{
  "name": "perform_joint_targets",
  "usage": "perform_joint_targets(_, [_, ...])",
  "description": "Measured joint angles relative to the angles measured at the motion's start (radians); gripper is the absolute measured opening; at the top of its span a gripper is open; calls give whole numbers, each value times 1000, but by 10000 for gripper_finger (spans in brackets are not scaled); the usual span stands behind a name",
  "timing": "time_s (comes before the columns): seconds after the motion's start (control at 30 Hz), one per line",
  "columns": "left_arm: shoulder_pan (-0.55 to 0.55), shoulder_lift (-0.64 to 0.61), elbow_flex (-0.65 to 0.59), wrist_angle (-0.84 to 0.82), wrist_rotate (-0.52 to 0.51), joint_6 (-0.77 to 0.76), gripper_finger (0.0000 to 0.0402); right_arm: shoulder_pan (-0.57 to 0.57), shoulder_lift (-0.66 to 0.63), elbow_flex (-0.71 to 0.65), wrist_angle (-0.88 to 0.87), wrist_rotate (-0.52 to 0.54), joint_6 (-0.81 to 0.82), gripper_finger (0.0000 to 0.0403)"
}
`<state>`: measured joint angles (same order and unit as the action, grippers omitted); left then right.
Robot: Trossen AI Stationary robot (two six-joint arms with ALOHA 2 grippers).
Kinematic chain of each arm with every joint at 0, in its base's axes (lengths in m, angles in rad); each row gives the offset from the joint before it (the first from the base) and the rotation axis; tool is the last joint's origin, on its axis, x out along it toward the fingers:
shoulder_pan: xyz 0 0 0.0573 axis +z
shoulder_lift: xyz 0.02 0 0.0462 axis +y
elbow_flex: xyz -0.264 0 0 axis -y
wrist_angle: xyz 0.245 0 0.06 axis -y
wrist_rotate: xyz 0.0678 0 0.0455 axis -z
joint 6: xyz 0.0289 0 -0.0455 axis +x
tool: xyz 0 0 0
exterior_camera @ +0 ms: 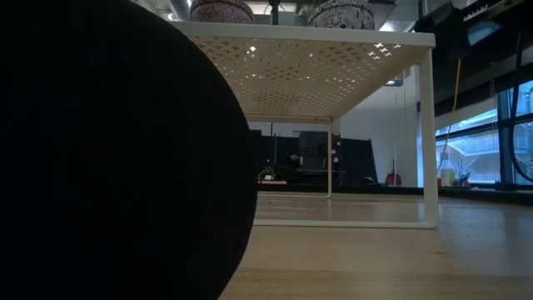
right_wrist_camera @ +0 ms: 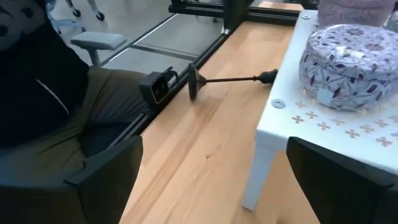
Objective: Pick & Place candle stick holders
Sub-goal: Put the black candle holder on the shelf
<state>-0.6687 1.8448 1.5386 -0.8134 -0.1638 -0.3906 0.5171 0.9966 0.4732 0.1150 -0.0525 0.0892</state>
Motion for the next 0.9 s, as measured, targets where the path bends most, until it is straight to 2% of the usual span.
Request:
perform_joint_targets(0.13, [0, 51, 0, 0, 51, 82, 3, 19, 0, 0, 6, -3, 28, 400])
perform_joint_targets(0.23, [-5, 92, 0, -3, 48, 135, 2, 54, 0, 0, 30, -7, 34, 400])
perform_joint_targets(0.43, [-32, 148, 11, -4, -54, 134, 2, 132, 1, 0, 63, 43, 34, 400])
perform_joint_targets(0.63, [-92, 157, 104, 36, -263, 81, 3, 180, 1, 0, 71, 86, 41, 400])
perform_joint_targets(0.7, [-99, 157, 125, 47, -263, 67, 3, 186, 1, 0, 71, 86, 50, 400])
perform_joint_targets(0.9, [-85, 160, 133, 51, -177, 58, 7, 187, 1, 0, 69, 85, 61, 400])
